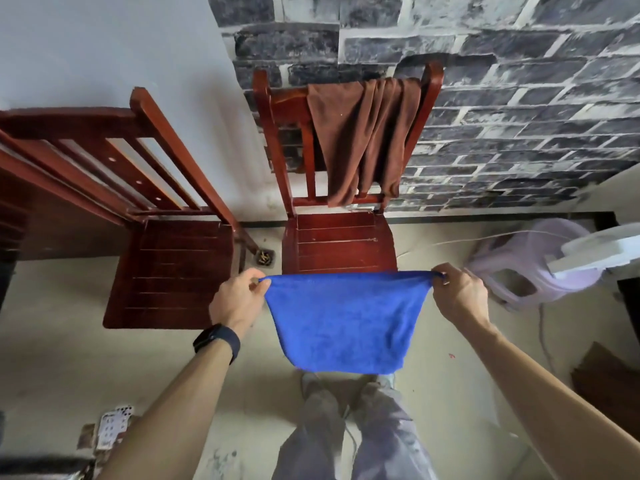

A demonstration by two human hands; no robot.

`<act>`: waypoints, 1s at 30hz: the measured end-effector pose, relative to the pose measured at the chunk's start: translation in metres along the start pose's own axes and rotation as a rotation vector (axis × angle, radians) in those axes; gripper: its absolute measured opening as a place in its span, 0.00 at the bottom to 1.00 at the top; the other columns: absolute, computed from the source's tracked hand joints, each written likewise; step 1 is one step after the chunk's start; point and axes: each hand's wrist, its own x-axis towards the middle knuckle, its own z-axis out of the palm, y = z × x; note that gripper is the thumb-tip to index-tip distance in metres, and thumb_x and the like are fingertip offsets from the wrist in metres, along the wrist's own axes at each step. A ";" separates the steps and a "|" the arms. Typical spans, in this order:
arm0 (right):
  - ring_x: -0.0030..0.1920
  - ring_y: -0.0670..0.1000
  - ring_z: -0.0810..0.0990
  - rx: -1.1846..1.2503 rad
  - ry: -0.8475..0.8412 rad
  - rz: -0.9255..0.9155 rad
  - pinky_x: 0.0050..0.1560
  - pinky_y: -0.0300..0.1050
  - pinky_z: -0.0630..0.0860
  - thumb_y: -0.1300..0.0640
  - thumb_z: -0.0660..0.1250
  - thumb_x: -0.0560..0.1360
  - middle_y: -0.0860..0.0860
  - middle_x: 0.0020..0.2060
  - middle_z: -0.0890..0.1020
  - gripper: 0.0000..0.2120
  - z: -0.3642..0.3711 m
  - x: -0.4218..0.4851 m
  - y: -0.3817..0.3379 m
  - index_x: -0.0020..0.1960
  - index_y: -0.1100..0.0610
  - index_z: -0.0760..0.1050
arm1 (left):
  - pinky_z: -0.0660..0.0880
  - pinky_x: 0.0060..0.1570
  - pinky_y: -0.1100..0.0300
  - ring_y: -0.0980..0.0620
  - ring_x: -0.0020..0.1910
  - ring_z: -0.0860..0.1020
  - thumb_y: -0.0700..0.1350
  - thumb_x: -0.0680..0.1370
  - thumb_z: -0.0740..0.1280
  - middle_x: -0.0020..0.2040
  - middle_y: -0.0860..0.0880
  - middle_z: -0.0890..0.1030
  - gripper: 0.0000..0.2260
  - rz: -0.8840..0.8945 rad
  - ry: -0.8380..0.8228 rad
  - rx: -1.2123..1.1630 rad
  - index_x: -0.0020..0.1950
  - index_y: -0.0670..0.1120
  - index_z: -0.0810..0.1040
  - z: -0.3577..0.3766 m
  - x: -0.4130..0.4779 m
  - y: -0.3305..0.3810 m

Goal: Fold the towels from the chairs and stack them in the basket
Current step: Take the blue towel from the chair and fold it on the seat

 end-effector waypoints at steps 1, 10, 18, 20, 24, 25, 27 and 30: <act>0.51 0.64 0.79 0.006 0.004 0.014 0.51 0.51 0.73 0.58 0.65 0.77 0.59 0.49 0.82 0.11 0.008 0.014 -0.003 0.57 0.52 0.82 | 0.76 0.43 0.56 0.45 0.48 0.81 0.58 0.75 0.67 0.47 0.56 0.84 0.07 -0.016 -0.006 -0.011 0.51 0.59 0.79 0.008 0.014 0.003; 0.40 0.55 0.86 0.506 -0.028 0.386 0.49 0.54 0.83 0.59 0.64 0.74 0.50 0.34 0.85 0.07 0.124 0.153 -0.013 0.47 0.49 0.79 | 0.83 0.47 0.48 0.54 0.31 0.83 0.45 0.79 0.68 0.43 0.49 0.86 0.03 -0.262 -0.016 -0.519 0.47 0.52 0.77 0.130 0.156 0.008; 0.38 0.51 0.83 0.966 -0.076 0.335 0.42 0.46 0.79 0.67 0.66 0.77 0.54 0.42 0.84 0.18 0.190 0.234 -0.018 0.59 0.47 0.71 | 0.79 0.46 0.56 0.51 0.39 0.85 0.42 0.81 0.66 0.58 0.50 0.79 0.17 -0.283 -0.144 -0.848 0.69 0.53 0.69 0.170 0.240 0.020; 0.37 0.52 0.80 0.873 -0.188 0.273 0.38 0.45 0.75 0.69 0.67 0.76 0.52 0.40 0.82 0.27 0.209 0.229 -0.006 0.66 0.45 0.67 | 0.78 0.49 0.53 0.48 0.46 0.84 0.43 0.81 0.66 0.58 0.53 0.77 0.26 -0.286 -0.277 -0.750 0.75 0.60 0.62 0.191 0.239 0.013; 0.44 0.57 0.81 0.256 -0.254 0.359 0.43 0.44 0.74 0.57 0.69 0.74 0.53 0.48 0.83 0.21 0.256 0.185 0.056 0.66 0.54 0.72 | 0.74 0.45 0.58 0.44 0.51 0.80 0.45 0.77 0.70 0.61 0.46 0.78 0.21 -0.295 -0.200 -0.256 0.70 0.50 0.71 0.243 0.200 -0.036; 0.49 0.59 0.81 0.145 -0.277 0.412 0.47 0.46 0.75 0.53 0.68 0.74 0.55 0.51 0.82 0.19 0.266 0.171 0.074 0.64 0.55 0.73 | 0.75 0.48 0.56 0.42 0.54 0.80 0.45 0.76 0.70 0.60 0.44 0.79 0.19 -0.323 -0.158 -0.182 0.66 0.46 0.73 0.254 0.186 -0.050; 0.54 0.61 0.80 0.021 -0.327 0.419 0.52 0.47 0.74 0.48 0.68 0.74 0.58 0.53 0.82 0.18 0.281 0.143 0.103 0.60 0.56 0.75 | 0.76 0.49 0.52 0.37 0.54 0.79 0.45 0.75 0.70 0.57 0.40 0.78 0.14 -0.391 -0.125 -0.140 0.58 0.42 0.74 0.272 0.157 -0.071; 0.54 0.61 0.79 0.054 -0.294 0.381 0.51 0.47 0.73 0.49 0.70 0.74 0.57 0.50 0.82 0.14 0.292 0.121 0.120 0.56 0.56 0.78 | 0.76 0.52 0.50 0.37 0.54 0.79 0.48 0.77 0.69 0.57 0.40 0.78 0.15 -0.451 -0.158 -0.157 0.59 0.42 0.73 0.291 0.127 -0.088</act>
